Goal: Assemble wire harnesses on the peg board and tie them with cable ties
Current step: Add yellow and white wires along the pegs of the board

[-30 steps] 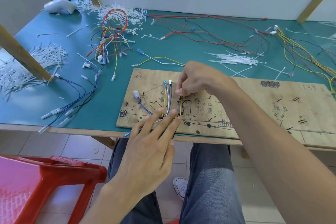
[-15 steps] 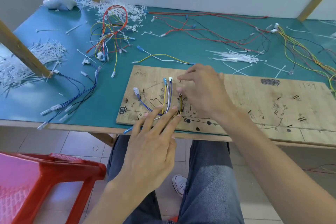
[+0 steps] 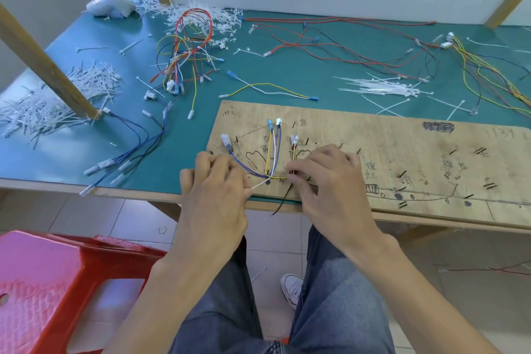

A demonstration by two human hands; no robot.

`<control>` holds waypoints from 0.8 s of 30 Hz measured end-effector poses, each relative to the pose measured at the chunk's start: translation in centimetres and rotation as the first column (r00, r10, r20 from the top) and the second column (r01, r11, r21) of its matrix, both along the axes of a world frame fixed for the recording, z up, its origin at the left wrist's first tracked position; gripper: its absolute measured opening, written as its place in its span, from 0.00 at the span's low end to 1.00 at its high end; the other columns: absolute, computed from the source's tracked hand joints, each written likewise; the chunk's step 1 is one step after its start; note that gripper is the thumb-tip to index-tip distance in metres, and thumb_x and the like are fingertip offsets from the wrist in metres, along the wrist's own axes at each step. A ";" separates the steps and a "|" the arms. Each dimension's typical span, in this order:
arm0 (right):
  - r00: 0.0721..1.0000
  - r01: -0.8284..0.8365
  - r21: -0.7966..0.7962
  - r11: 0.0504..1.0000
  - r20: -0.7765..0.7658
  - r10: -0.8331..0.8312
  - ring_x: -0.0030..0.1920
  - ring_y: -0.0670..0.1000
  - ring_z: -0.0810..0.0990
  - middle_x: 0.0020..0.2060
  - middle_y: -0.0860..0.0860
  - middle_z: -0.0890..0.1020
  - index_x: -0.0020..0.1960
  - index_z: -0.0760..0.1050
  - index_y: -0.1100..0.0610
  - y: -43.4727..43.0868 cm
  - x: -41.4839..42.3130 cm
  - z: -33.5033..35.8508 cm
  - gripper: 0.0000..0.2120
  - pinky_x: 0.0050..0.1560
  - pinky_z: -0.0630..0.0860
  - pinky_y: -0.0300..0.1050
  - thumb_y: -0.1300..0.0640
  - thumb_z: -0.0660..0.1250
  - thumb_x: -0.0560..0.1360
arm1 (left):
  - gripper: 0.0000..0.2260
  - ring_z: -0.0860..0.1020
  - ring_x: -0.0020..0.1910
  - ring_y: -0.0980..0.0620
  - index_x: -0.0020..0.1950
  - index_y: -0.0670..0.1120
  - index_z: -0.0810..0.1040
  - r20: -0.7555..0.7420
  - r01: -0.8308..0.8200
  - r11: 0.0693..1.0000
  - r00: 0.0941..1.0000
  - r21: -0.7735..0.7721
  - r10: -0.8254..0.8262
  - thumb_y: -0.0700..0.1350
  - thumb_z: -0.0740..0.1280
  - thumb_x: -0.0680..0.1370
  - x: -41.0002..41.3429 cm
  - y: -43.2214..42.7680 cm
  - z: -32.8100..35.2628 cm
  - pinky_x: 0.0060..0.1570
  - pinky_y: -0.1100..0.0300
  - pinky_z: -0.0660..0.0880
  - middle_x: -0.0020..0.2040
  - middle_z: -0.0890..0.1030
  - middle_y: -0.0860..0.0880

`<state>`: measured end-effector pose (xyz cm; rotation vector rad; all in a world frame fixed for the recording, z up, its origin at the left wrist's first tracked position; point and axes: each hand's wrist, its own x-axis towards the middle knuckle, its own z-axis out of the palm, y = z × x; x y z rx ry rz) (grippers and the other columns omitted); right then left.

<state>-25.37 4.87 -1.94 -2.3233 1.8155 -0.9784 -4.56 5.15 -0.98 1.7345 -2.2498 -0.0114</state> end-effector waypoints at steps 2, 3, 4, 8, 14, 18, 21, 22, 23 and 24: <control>0.999 0.031 0.000 1.000 0.014 -0.031 0.54 0.52 0.78 0.44 0.42 0.83 0.50 0.86 0.48 -0.5 0.4 0.2 0.04 0.53 0.65 0.52 0.54 0.76 0.76 | 0.05 0.69 0.56 0.45 0.47 0.50 0.78 0.038 -0.014 1.000 0.999 0.008 0.014 0.44 0.73 0.77 0.1 -0.4 0.2 0.50 0.50 0.63 0.53 0.75 0.52; 0.999 0.025 0.003 1.000 0.023 -0.025 0.55 0.52 0.77 0.46 0.42 0.83 0.51 0.86 0.47 -0.8 0.7 0.3 0.06 0.52 0.65 0.52 0.53 0.77 0.75 | 0.04 0.69 0.55 0.45 0.48 0.49 0.78 0.042 -0.006 1.000 0.999 -0.009 0.006 0.44 0.73 0.78 0.2 -0.5 0.4 0.49 0.49 0.64 0.53 0.75 0.51; 0.999 -0.004 0.004 1.000 0.032 0.004 0.56 0.52 0.76 0.48 0.42 0.82 0.54 0.86 0.48 -1.1 1.2 0.3 0.09 0.52 0.66 0.52 0.53 0.77 0.74 | 0.04 0.69 0.54 0.44 0.47 0.48 0.78 0.037 0.009 0.999 0.999 -0.035 -0.007 0.44 0.72 0.78 0.5 -0.7 0.8 0.48 0.48 0.65 0.53 0.75 0.50; 0.984 -0.140 0.048 0.989 0.115 0.134 0.53 0.52 0.77 0.48 0.43 0.81 0.51 0.87 0.50 -1.8 3.0 -0.3 0.04 0.51 0.71 0.56 0.54 0.76 0.77 | 0.06 0.71 0.49 0.44 0.46 0.49 0.77 0.021 0.047 0.999 0.999 0.023 -0.048 0.49 0.68 0.80 1.6 -2.6 2.8 0.47 0.46 0.73 0.47 0.76 0.50; 0.968 -0.130 0.014 0.991 0.219 0.124 0.48 0.52 0.74 0.40 0.43 0.77 0.48 0.88 0.49 -2.5 3.4 -1.4 0.02 0.48 0.73 0.59 0.55 0.77 0.76 | 0.08 0.81 0.43 0.63 0.41 0.55 0.84 -0.348 0.083 0.955 0.937 0.286 0.023 0.43 0.77 0.77 3.8 -7.7 4.7 0.47 0.68 0.75 0.39 0.83 0.62; 0.966 -0.118 -0.004 0.993 0.229 0.116 0.46 0.51 0.72 0.38 0.42 0.73 0.49 0.87 0.47 -2.5 3.7 -1.5 0.04 0.45 0.73 0.59 0.55 0.76 0.77 | 0.07 0.81 0.37 0.64 0.41 0.55 0.87 -0.398 0.089 0.958 0.917 0.273 0.029 0.43 0.79 0.74 3.7 -9.3 5.0 0.40 0.71 0.75 0.35 0.85 0.60; 0.966 -0.131 -0.003 0.991 0.226 0.128 0.46 0.51 0.72 0.38 0.41 0.72 0.48 0.88 0.47 -2.5 3.6 -1.4 0.03 0.46 0.73 0.58 0.55 0.76 0.77 | 0.07 0.81 0.37 0.64 0.41 0.54 0.87 -0.336 0.080 0.960 0.942 0.268 0.016 0.42 0.79 0.74 3.6 -9.9 5.0 0.38 0.69 0.74 0.33 0.83 0.59; 0.967 -0.135 -0.001 0.991 0.219 0.132 0.46 0.50 0.71 0.38 0.40 0.71 0.49 0.88 0.47 -2.5 3.6 -1.4 0.04 0.46 0.73 0.58 0.55 0.76 0.77 | 0.07 0.81 0.37 0.64 0.41 0.54 0.87 -0.308 0.078 0.957 0.951 0.278 0.012 0.42 0.79 0.74 3.5 -10.0 4.9 0.37 0.70 0.73 0.33 0.83 0.59; 0.968 -0.138 0.002 0.990 0.213 0.134 0.46 0.50 0.71 0.38 0.40 0.71 0.49 0.88 0.47 -2.5 3.6 -1.4 0.04 0.46 0.73 0.57 0.54 0.76 0.77 | 0.07 0.80 0.37 0.64 0.42 0.53 0.87 -0.288 0.074 0.954 0.958 0.290 0.014 0.41 0.78 0.74 3.4 -10.0 4.9 0.36 0.71 0.72 0.33 0.83 0.59; 0.969 -0.137 0.004 0.991 0.208 0.133 0.47 0.50 0.71 0.39 0.39 0.70 0.49 0.88 0.47 -2.5 3.6 -1.3 0.04 0.46 0.73 0.57 0.54 0.75 0.77 | 0.07 0.80 0.37 0.63 0.42 0.53 0.87 -0.276 0.068 0.952 0.961 0.298 0.018 0.41 0.78 0.74 3.3 -10.1 4.8 0.36 0.70 0.71 0.34 0.83 0.59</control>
